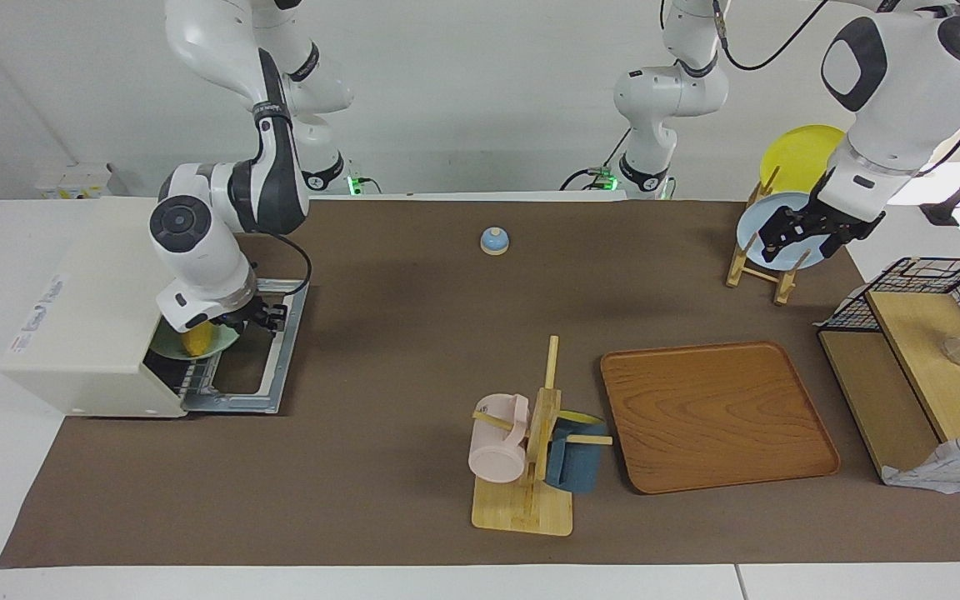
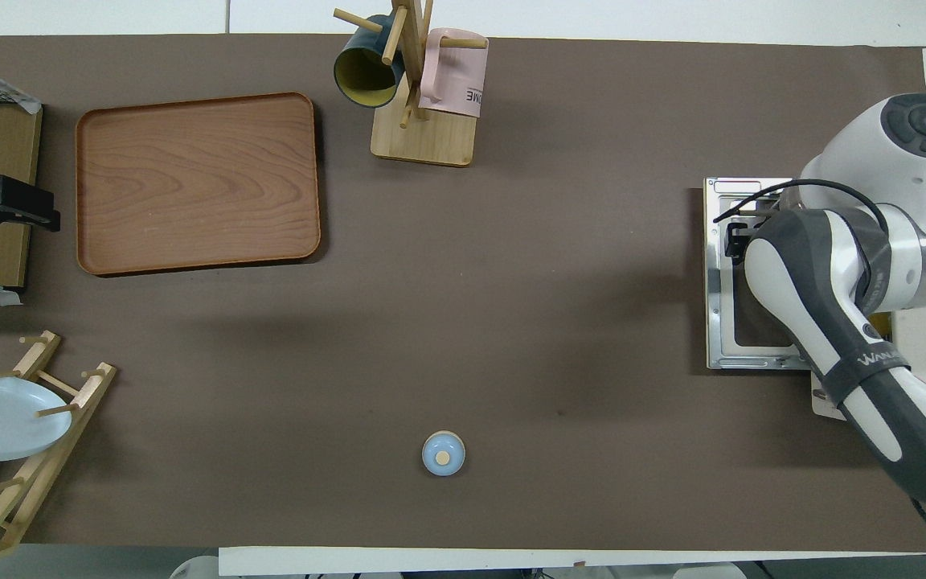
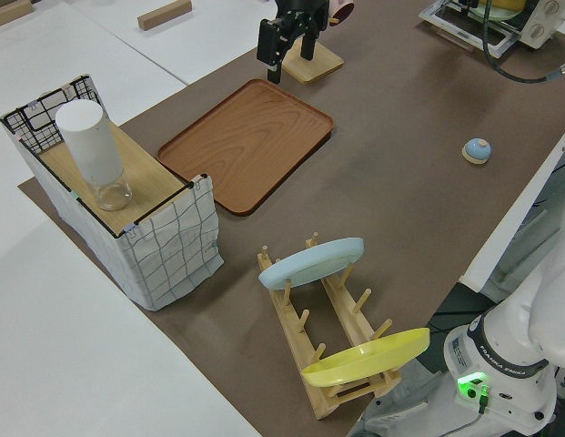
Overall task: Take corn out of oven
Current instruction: 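Pull the green plate with corn out and carry it toward the table center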
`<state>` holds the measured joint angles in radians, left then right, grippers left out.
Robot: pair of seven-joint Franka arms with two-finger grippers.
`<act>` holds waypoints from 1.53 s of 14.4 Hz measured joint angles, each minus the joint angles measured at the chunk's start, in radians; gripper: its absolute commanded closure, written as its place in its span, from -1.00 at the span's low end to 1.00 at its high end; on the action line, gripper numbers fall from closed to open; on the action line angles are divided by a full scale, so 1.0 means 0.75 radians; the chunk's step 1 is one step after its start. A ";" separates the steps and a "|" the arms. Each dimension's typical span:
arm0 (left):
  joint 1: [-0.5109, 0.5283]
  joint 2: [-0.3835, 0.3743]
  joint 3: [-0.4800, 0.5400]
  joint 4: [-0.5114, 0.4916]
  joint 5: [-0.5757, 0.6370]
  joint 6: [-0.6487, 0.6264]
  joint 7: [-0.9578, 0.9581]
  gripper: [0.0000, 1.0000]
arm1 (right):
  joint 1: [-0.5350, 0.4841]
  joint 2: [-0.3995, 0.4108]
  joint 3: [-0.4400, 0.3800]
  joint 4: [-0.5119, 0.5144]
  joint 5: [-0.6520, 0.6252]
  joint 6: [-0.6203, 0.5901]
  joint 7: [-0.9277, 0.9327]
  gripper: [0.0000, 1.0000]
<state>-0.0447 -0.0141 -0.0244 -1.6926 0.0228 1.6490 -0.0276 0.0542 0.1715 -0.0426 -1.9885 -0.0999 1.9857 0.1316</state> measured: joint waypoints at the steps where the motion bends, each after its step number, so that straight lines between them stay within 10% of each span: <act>1: 0.000 0.000 0.000 0.000 0.000 0.000 0.000 -1.00 | 0.000 -0.010 0.000 -0.024 0.000 0.012 -0.007 0.47; 5: 0.000 0.000 0.000 0.000 0.000 0.000 0.000 -1.00 | 0.000 -0.034 0.000 -0.072 -0.020 0.029 -0.024 0.38; 8: 0.000 0.000 0.000 0.000 0.000 0.000 0.000 -1.00 | -0.014 -0.039 -0.001 -0.076 -0.025 0.028 -0.038 1.00; 14: 0.000 0.000 0.000 0.000 0.000 0.000 0.000 -1.00 | 0.171 -0.035 0.010 0.068 -0.032 -0.099 0.122 1.00; 20: 0.000 0.000 0.000 0.000 0.000 0.002 0.000 -1.00 | 0.753 0.516 0.035 0.873 0.139 -0.291 1.033 0.97; 22: 0.000 0.000 0.000 0.000 0.000 0.003 0.000 -1.00 | 0.840 0.684 0.036 0.980 0.157 -0.155 1.199 0.49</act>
<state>-0.0447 -0.0141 -0.0244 -1.6926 0.0228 1.6511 -0.0275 0.6840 0.6845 -0.0153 -1.2536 0.0176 1.8696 1.0311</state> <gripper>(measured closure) 0.000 0.974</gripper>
